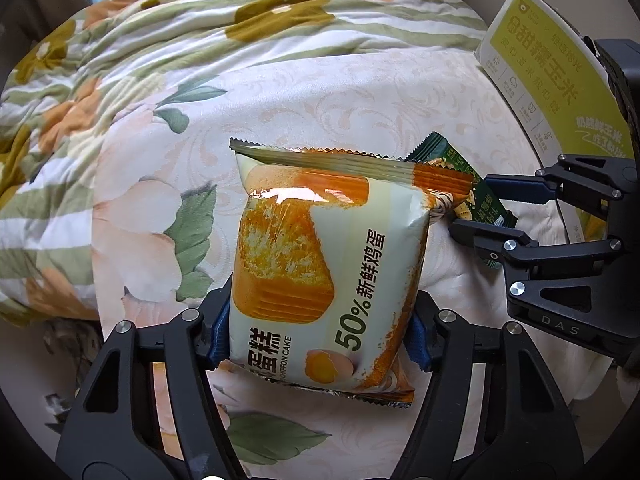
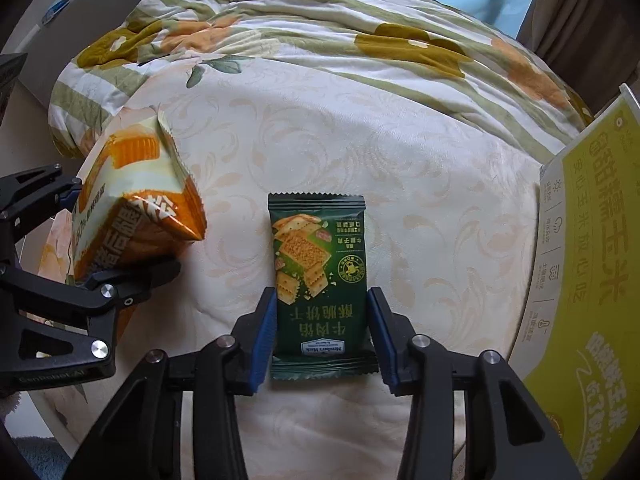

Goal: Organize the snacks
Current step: 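Carry the cake packet and green packet over the box and open both tools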

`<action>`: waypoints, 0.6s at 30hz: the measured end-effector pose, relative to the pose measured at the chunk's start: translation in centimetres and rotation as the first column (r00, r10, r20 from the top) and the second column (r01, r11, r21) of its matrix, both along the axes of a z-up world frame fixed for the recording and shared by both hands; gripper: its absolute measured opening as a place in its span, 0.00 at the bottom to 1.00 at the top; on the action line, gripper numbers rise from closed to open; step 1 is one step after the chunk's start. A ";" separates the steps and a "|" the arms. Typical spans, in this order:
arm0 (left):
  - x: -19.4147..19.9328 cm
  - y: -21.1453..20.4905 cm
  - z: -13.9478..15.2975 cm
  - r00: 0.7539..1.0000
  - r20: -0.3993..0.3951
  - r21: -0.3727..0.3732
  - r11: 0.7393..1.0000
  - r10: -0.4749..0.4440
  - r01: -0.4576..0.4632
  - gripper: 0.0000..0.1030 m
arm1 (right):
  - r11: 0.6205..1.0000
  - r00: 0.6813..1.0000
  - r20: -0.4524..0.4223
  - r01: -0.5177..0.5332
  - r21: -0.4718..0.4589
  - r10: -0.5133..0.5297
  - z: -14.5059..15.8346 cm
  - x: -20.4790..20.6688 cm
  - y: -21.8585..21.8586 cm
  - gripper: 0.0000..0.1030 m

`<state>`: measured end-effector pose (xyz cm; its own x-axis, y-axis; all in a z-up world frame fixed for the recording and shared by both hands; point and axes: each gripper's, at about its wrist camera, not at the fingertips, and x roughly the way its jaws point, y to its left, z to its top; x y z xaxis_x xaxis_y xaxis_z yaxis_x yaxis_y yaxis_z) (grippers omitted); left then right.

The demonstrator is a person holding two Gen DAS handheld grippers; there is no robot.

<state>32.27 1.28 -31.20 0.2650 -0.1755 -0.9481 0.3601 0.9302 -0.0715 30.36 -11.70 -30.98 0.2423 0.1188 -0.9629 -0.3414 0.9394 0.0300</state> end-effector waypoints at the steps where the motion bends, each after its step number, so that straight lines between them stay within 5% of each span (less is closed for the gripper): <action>1: 0.0 0.2 0.1 1.000 -0.001 -0.008 1.000 0.006 -0.006 0.61 | 1.000 1.000 0.009 0.008 0.004 -0.008 -0.1 0.0 -0.1 0.39; 8: -0.4 1.5 3.7 0.998 0.043 -0.045 0.998 0.048 -0.046 0.60 | 0.994 0.994 0.050 0.089 0.068 -0.092 2.0 -1.5 -0.7 0.39; 18: -1.5 -3.0 15.3 0.984 0.178 -0.109 0.994 0.030 -0.011 0.60 | 0.960 0.941 0.234 0.202 0.192 -0.245 14.8 -5.3 -4.5 0.39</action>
